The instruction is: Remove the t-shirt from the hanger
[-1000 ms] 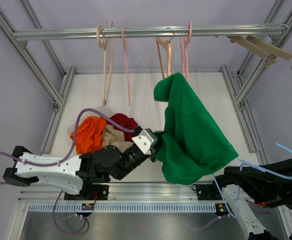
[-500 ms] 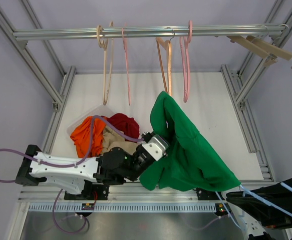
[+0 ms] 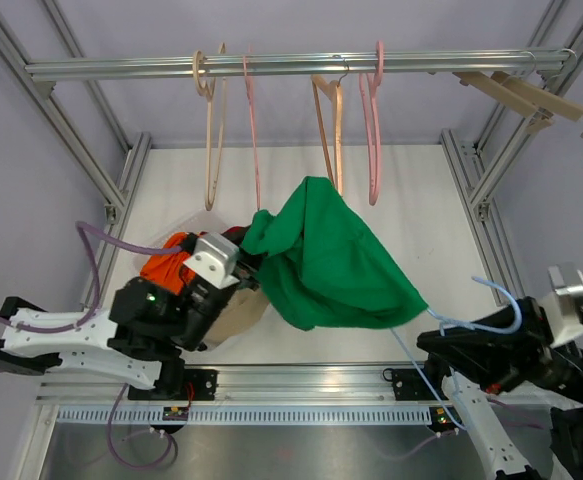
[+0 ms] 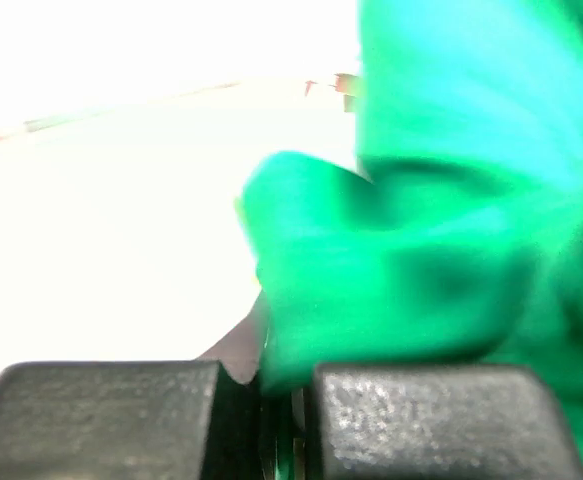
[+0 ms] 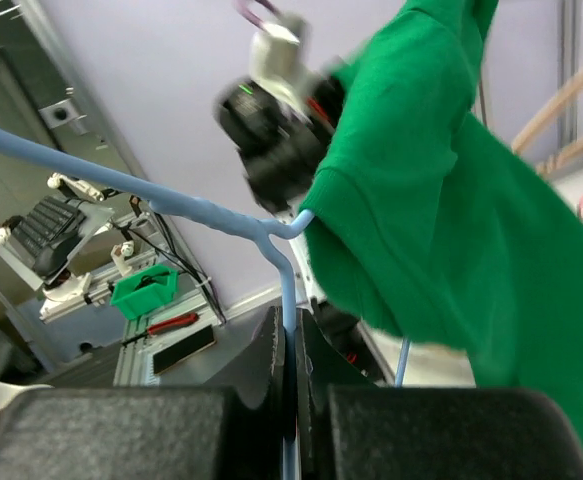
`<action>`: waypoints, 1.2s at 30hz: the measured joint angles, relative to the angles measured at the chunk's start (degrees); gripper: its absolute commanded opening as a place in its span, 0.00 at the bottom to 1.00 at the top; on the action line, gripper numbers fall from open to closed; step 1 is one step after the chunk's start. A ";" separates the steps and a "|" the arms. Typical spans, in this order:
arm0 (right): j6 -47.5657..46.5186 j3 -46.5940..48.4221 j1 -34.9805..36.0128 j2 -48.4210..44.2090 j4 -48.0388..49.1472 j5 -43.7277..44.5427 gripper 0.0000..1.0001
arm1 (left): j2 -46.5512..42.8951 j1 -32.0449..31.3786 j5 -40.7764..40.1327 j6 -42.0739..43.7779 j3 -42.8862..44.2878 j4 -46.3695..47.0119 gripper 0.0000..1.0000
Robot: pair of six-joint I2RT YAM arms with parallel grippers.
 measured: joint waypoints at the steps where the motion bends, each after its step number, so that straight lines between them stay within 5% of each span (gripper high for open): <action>1: -0.57 -2.01 0.00 -0.20 -1.27 -0.02 0.00 | -1.33 0.02 -1.36 1.01 0.98 -0.96 0.00; 11: -8.68 -3.82 0.02 -5.07 -16.13 4.59 0.00 | -9.79 0.11 -4.22 -3.10 20.22 -20.22 0.00; 18: -14.32 -3.06 0.07 -4.87 -23.23 17.88 0.00 | -13.92 0.15 -5.84 -4.66 29.20 -25.57 0.00; 26: -15.10 -5.05 0.07 -4.50 -23.15 21.75 0.00 | -16.04 0.15 -9.90 2.54 18.97 -20.48 0.00; 36: -16.48 -8.13 0.07 -1.62 -22.23 25.66 0.00 | -22.21 0.20 -13.68 7.69 -9.97 -5.16 0.00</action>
